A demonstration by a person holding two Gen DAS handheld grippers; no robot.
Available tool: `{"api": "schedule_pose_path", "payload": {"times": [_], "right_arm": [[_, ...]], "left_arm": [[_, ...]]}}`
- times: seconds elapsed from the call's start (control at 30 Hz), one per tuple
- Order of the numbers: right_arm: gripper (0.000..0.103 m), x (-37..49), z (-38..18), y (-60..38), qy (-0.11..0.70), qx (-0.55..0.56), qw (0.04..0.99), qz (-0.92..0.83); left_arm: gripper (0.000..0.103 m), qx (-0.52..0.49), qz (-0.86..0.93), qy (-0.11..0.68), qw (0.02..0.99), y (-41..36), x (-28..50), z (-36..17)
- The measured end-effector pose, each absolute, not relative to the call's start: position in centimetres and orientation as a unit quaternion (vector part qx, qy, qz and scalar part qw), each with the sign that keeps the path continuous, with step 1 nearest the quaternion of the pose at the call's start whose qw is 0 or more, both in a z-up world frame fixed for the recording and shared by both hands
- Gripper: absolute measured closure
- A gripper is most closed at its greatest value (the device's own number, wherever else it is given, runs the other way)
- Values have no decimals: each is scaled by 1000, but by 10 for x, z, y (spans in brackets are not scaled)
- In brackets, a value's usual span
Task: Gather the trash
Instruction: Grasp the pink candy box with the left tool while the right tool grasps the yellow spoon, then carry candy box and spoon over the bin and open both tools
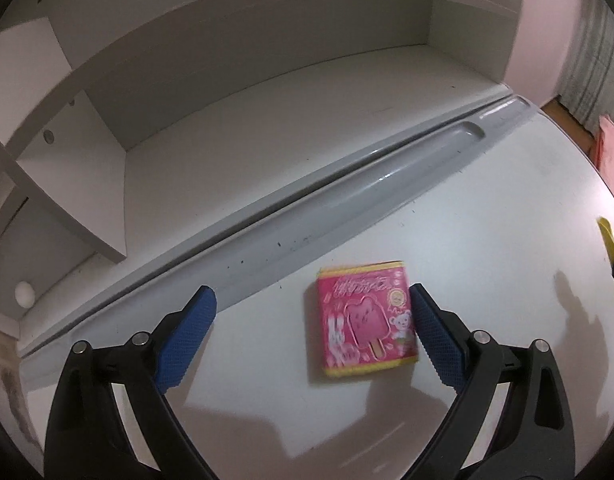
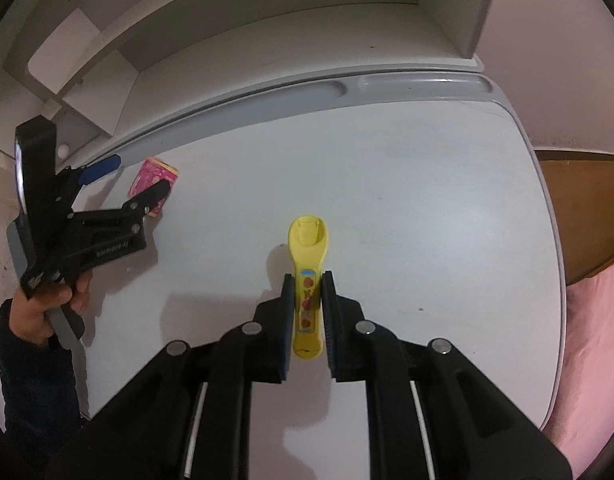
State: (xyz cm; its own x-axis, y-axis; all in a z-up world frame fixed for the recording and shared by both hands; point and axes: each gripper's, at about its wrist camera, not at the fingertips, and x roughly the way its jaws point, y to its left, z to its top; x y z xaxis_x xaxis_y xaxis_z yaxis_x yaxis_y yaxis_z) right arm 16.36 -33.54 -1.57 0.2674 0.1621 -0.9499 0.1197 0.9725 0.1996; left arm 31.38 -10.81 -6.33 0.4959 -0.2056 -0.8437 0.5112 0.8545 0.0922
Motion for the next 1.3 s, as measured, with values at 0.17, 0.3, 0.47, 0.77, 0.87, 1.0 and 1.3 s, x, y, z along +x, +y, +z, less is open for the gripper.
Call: {"api": "schedule_pose_path", "payload": {"times": [0.17, 0.3, 0.47, 0.77, 0.87, 1.0, 1.3], "right_arm": [[89, 150, -17, -348, 603, 127, 787, 12], [89, 158, -22, -341, 600, 135, 788, 11], [89, 143, -17, -353, 590, 143, 795, 7], [89, 40, -8, -442, 552, 189, 810, -62], [89, -9, -14, -482, 539, 209, 809, -108], [89, -78, -30, -533, 525, 238, 798, -177], [89, -207, -104, -616, 511, 339, 739, -280]], "left_arm": [[21, 145, -207, 481, 840, -108, 311, -63], [43, 134, -192, 491, 839, -109, 304, -60], [62, 131, -201, 493, 836, -121, 293, -55], [62, 149, -283, 448, 835, -198, 206, -24], [62, 161, -344, 427, 821, -248, 153, -14], [62, 177, -437, 412, 780, -320, 74, -10], [62, 239, -573, 396, 676, -447, -71, -47]]}}
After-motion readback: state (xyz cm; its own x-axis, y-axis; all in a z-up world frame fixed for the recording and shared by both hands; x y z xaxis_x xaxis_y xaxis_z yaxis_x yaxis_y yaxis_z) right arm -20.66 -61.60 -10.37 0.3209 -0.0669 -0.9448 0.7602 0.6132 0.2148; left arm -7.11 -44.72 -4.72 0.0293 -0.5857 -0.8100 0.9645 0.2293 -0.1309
